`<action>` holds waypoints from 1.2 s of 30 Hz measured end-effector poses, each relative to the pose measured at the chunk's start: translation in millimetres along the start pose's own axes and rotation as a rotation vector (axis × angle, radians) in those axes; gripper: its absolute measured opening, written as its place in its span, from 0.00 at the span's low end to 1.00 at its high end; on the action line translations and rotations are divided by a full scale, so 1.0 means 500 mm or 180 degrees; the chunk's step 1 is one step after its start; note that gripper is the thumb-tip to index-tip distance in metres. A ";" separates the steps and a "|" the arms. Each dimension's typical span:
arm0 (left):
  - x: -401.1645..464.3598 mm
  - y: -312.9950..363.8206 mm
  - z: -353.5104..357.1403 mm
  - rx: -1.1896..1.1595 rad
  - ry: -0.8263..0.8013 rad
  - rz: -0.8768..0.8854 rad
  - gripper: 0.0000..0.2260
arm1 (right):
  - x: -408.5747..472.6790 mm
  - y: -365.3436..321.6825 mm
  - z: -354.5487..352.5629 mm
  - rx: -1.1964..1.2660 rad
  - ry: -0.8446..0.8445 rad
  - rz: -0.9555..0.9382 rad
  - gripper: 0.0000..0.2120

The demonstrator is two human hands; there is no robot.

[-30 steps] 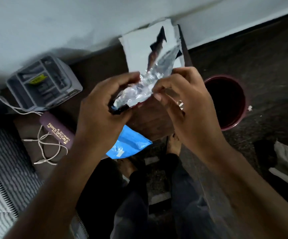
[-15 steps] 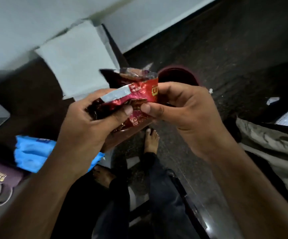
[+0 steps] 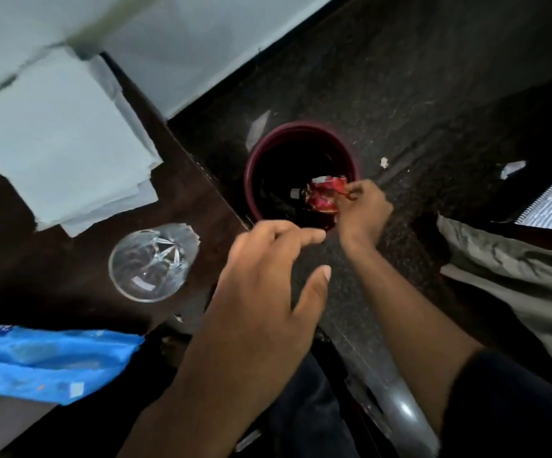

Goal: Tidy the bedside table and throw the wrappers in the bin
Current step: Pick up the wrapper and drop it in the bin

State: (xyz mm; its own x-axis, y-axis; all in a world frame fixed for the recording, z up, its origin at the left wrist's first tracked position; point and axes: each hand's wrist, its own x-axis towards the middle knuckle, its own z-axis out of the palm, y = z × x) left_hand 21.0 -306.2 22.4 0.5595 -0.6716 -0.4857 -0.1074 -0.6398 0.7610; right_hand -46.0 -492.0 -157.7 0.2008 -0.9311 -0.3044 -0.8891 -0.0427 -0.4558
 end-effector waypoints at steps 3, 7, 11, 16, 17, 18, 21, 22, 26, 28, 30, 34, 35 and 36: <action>0.010 -0.006 0.036 -0.0053 -0.0226 -0.0243 0.19 | 0.017 0.021 0.079 -0.0368 -0.0104 -0.0150 0.08; 0.026 -0.029 0.056 0.0087 -0.0221 -0.0281 0.20 | 0.030 0.031 0.148 -0.0587 -0.0027 0.0186 0.08; 0.059 -0.058 0.071 0.0126 -0.0232 -0.0370 0.25 | 0.042 0.040 0.188 -0.0280 -0.0142 0.0836 0.10; 0.123 -0.083 0.111 -0.0075 -0.0518 -0.0442 0.29 | 0.065 0.051 0.211 -0.0079 -0.0261 0.1098 0.13; 0.133 -0.085 0.119 -0.0111 -0.0539 -0.0447 0.29 | 0.071 0.053 0.210 -0.0061 -0.0267 0.1120 0.13; 0.140 -0.086 0.125 -0.0158 -0.0537 -0.0445 0.30 | 0.076 0.053 0.206 -0.0035 -0.0288 0.1120 0.13; 0.154 -0.083 0.148 -0.0254 -0.0583 -0.0500 0.31 | 0.093 0.051 0.180 0.0327 -0.0269 0.1262 0.12; 0.157 -0.081 0.154 -0.0260 -0.0618 -0.0537 0.31 | 0.095 0.047 0.169 0.0573 -0.0295 0.1366 0.11; 0.152 -0.071 0.160 -0.0307 -0.0612 -0.0633 0.30 | 0.049 0.008 0.094 0.1594 -0.0843 0.1514 0.09; 0.136 -0.067 0.148 -0.0439 -0.0481 -0.0611 0.26 | 0.003 -0.015 0.035 0.1742 -0.1203 0.1247 0.09; 0.099 -0.067 0.125 -0.0475 -0.0302 -0.0522 0.22 | -0.050 -0.039 -0.025 0.1724 -0.1498 0.0904 0.09; -0.010 -0.067 0.067 -0.0550 -0.0031 -0.0394 0.19 | -0.163 -0.089 -0.124 0.1672 -0.1715 0.0293 0.11; -0.040 -0.073 0.051 -0.0610 0.0109 -0.0396 0.18 | -0.197 -0.101 -0.139 0.1717 -0.1717 0.0202 0.11; -0.071 -0.080 0.035 -0.0647 0.0267 -0.0403 0.17 | -0.233 -0.110 -0.149 0.1743 -0.1720 0.0139 0.12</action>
State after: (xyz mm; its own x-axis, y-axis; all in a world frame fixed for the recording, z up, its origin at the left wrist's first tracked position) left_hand -8.8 -263.2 1.5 0.6251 -0.5521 -0.5518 0.1307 -0.6229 0.7713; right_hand -51.2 -408.2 -34.7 0.4685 -0.6156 -0.6337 -0.5986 0.3064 -0.7402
